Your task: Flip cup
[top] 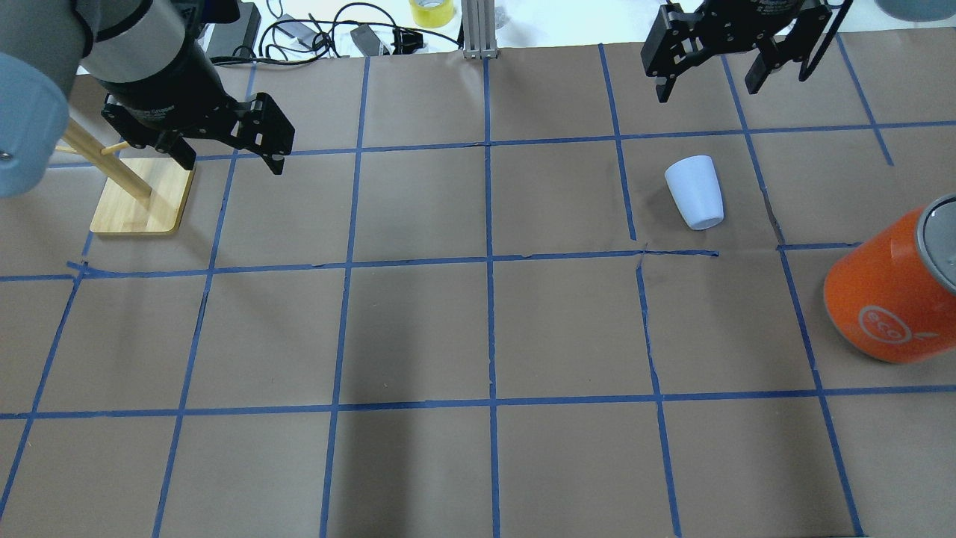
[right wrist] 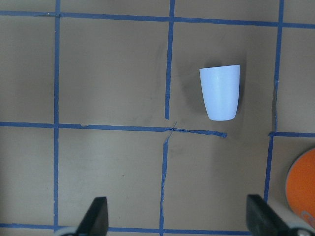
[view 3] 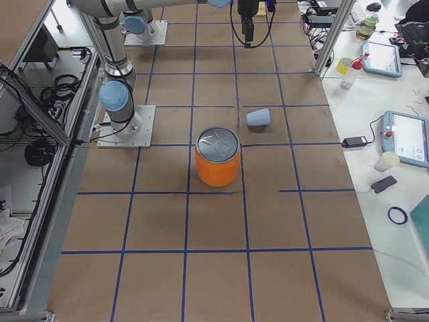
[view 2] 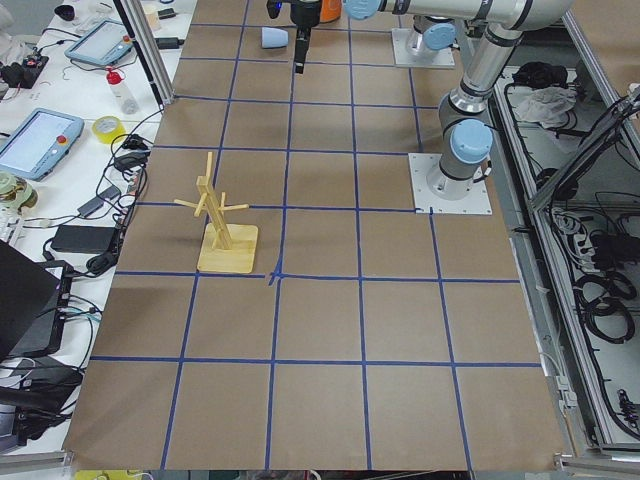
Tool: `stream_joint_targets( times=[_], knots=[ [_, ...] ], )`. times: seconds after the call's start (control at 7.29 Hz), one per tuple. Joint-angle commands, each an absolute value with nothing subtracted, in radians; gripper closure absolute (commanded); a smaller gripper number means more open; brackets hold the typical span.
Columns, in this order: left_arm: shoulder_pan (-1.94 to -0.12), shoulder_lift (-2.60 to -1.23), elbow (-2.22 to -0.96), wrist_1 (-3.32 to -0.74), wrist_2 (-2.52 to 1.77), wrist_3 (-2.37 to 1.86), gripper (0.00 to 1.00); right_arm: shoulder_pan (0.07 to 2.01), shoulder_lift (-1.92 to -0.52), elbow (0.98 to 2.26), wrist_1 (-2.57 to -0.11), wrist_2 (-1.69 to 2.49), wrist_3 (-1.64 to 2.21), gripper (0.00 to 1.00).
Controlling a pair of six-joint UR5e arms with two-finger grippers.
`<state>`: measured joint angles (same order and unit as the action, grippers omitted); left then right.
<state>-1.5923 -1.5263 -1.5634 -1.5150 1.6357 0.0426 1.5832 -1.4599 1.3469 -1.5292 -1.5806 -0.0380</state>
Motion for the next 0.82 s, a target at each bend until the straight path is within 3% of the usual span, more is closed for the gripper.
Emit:
stream_joint_targets(
  times=[0.0,0.27,0.69],
  knots=[
    [-1.592,-1.526,-1.563,-1.516,1.629,0.037,0.0,1.578,-1.45,1.332,-1.534,-1.58,-0.038,0.0],
    [-1.592,-1.525,-1.562,-1.522,1.629,0.018,0.0,1.548,-1.41,1.307,-1.534,-1.582,-0.043,0.0],
    [-1.592,-1.526,-1.562,-1.523,1.629,0.017,0.0,1.47,-1.286,1.368,-1.671,-1.569,-0.116,0.01]
  ],
)
